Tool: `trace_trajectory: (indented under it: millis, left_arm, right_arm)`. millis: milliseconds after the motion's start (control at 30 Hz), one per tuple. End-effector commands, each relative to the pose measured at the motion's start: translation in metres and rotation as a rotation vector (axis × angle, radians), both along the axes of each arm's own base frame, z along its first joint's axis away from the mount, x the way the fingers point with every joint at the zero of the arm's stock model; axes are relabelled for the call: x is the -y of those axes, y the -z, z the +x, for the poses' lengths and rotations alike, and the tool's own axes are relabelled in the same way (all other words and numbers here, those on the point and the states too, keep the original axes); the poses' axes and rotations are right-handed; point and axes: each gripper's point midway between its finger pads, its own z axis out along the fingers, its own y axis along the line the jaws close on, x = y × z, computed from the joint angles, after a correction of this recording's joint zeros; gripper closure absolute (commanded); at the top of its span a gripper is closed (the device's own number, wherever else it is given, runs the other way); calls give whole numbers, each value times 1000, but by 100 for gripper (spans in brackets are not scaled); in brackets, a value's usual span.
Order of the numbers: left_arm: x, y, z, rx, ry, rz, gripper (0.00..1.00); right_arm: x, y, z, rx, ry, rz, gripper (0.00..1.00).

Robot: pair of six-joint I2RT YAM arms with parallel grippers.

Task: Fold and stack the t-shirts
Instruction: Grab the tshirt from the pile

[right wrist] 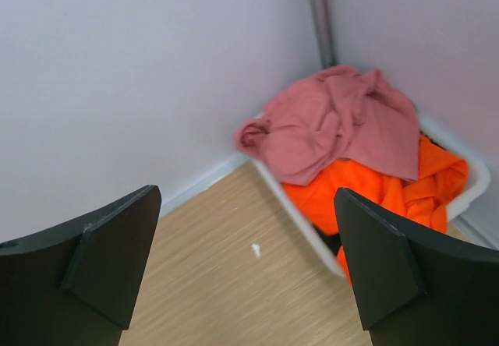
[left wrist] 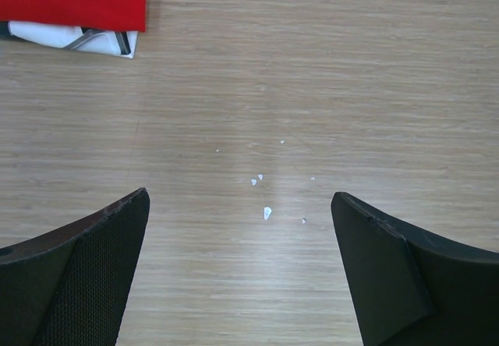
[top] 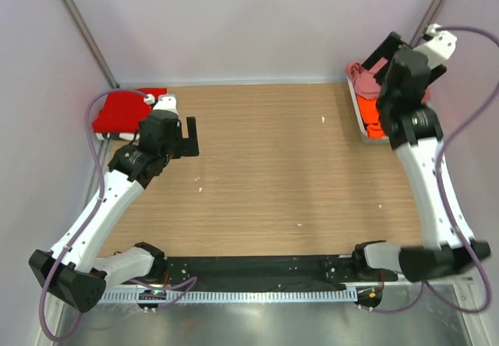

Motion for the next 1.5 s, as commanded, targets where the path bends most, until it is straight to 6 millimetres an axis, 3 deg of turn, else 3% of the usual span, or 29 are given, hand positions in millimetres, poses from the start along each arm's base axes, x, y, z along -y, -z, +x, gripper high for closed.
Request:
trace_trajectory:
  millis: [0,33,67,233,300,333,367,433,467,500,700,1033,1200,1233,1300,1333,1467]
  left_arm:
    - [-5,-5,2,-9,-15,34,0]
    - [-4,-4,2,-13,-12,35,0]
    - [-4,-5,2,-8,-7,35,0]
    - [-3,-2,3,-13,-1,38,0]
    - [-2,-1,3,-21,1,40,0]
    - [-2,1,3,-26,4,42,0]
    - [-2,1,4,-26,4,42,0]
    - [-2,2,4,-28,3,47,0]
    - [-3,1,4,-26,-1,52,0]
    - [-4,3,5,-32,-4,58,0]
    - [-6,6,6,-39,-13,76,0]
    - [-7,10,7,-53,-16,89,0]
    - [-8,8,6,-49,-15,88,0]
    - [-8,8,6,-49,-16,89,0]
    - [-9,8,5,-46,-19,90,0]
    - [-9,8,6,-48,-19,91,0]
    - [-9,8,5,-47,-19,93,0]
  right_arm:
    - [49,58,48,-205,63,125,0]
    - [74,71,69,-236,73,174,0]
    - [82,84,81,-259,79,207,2]
    - [110,138,152,-366,35,244,11]
    - [123,151,168,-377,30,253,13]
    - [126,146,178,-351,18,250,13]
    - [127,165,190,-376,-9,270,14]
    - [137,163,201,-353,-13,275,14]
    - [139,180,209,-380,-18,286,14]
    - [141,173,215,-360,-24,282,14]
    - [145,201,235,-394,-37,291,15]
    - [142,236,244,-443,-69,327,25]
    - [134,248,249,-455,-115,363,48]
    - [133,247,250,-453,-116,362,63]
    - [132,247,251,-450,-127,364,78]
    - [132,245,251,-446,-131,367,96]
    - [121,215,247,-405,-159,353,98]
